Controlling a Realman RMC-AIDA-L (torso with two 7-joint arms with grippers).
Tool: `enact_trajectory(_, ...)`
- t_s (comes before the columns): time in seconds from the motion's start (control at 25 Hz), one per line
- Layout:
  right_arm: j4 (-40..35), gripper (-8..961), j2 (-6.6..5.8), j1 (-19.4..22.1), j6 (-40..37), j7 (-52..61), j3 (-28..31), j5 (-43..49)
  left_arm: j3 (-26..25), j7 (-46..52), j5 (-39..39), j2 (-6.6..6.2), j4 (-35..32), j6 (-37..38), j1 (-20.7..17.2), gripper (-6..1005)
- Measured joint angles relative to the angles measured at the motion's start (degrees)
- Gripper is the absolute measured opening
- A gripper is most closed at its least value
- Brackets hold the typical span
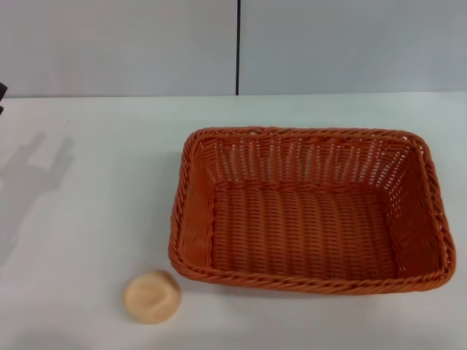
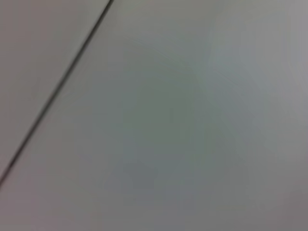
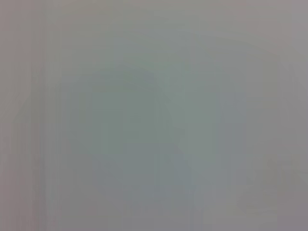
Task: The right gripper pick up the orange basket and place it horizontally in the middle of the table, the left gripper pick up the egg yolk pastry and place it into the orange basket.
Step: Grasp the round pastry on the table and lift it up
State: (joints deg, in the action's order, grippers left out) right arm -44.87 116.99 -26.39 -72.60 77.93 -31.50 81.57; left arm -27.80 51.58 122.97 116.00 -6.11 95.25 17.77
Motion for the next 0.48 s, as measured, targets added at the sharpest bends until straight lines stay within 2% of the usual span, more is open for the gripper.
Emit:
enact_trajectory(0.12, 5.7, 516, 0.00, 3.9, -2.2, -4.0, 4.0, -7.5, 6.0, 3.4, 0.0, -2.04, -3.1, 3.1, 0.3, 585)
enact_trajectory(0.2, 9.2, 516, 0.18, 6.5, -3.7, -8.5, 5.0, -11.8, 12.9, 5.7, 0.0, -3.76, -5.3, 5.5, 0.5, 583)
enact_trajectory(0.24, 10.7, 516, 0.38, 7.7, -4.2, -10.7, 5.4, -13.8, 15.0, 6.2, 0.0, -4.07, -6.0, 6.2, 0.5, 582)
enact_trajectory(0.28, 12.2, 516, 0.63, 8.6, -4.6, -12.2, 5.8, -15.8, 15.0, 6.2, 0.0, -4.07, -6.0, 6.2, 0.5, 581)
enact_trajectory(0.32, 13.6, 516, 0.92, 9.5, -5.2, -13.6, 6.4, -18.0, 19.3, 6.8, 0.0, -4.40, -8.0, 8.0, 0.6, 580)
enact_trajectory(0.44, 17.6, 516, 1.54, 11.3, -7.4, -15.5, 9.4, -23.4, 19.3, 6.8, 0.0, -4.40, -8.0, 8.0, 0.6, 576)
enact_trajectory(0.48, 18.7, 516, 1.57, 11.5, -7.9, -15.7, 10.4, -24.7, 23.3, 7.2, 0.0, -4.36, -10.2, 9.5, 0.4, 575)
